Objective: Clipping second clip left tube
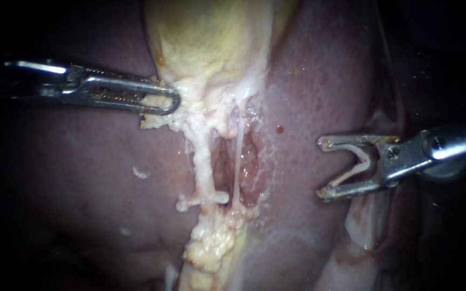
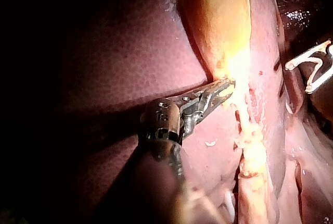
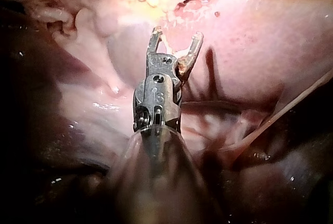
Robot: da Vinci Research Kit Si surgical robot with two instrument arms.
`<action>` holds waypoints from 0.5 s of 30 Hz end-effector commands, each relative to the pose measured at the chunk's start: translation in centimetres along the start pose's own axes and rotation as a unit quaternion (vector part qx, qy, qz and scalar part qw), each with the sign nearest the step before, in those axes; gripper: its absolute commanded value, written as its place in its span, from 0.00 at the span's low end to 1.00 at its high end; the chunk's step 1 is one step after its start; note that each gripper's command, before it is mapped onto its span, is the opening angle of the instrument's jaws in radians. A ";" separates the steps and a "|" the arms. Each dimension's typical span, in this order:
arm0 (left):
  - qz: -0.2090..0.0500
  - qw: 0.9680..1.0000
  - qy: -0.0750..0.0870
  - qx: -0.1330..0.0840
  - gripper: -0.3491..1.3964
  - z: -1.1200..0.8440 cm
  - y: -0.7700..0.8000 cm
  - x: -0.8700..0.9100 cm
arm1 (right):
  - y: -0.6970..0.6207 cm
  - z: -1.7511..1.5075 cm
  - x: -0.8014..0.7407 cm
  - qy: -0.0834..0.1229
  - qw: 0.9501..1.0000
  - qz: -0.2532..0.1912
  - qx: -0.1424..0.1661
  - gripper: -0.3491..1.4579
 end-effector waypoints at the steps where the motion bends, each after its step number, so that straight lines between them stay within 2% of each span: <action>1: 0.000 1.000 0.000 0.000 0.00 -0.02 0.00 0.01 | 0.00 0.00 0.01 0.000 1.000 0.000 0.000 0.47; 3: -0.002 1.000 -0.003 -0.005 0.00 -0.12 0.02 0.06 | 0.00 0.00 0.01 0.000 1.000 0.000 0.000 0.47; 6: -0.005 1.000 -0.002 -0.001 0.00 -0.32 0.05 0.17 | 0.00 0.00 0.01 0.000 1.000 0.000 0.000 0.47; 11: -0.012 1.000 0.014 0.002 0.00 -0.65 0.11 0.34 | 0.00 0.00 0.01 0.000 1.000 0.000 0.002 0.47; 15: -0.013 1.000 0.015 0.004 0.00 -0.73 0.14 0.36 | -0.01 0.01 0.03 0.001 1.000 0.000 0.004 0.47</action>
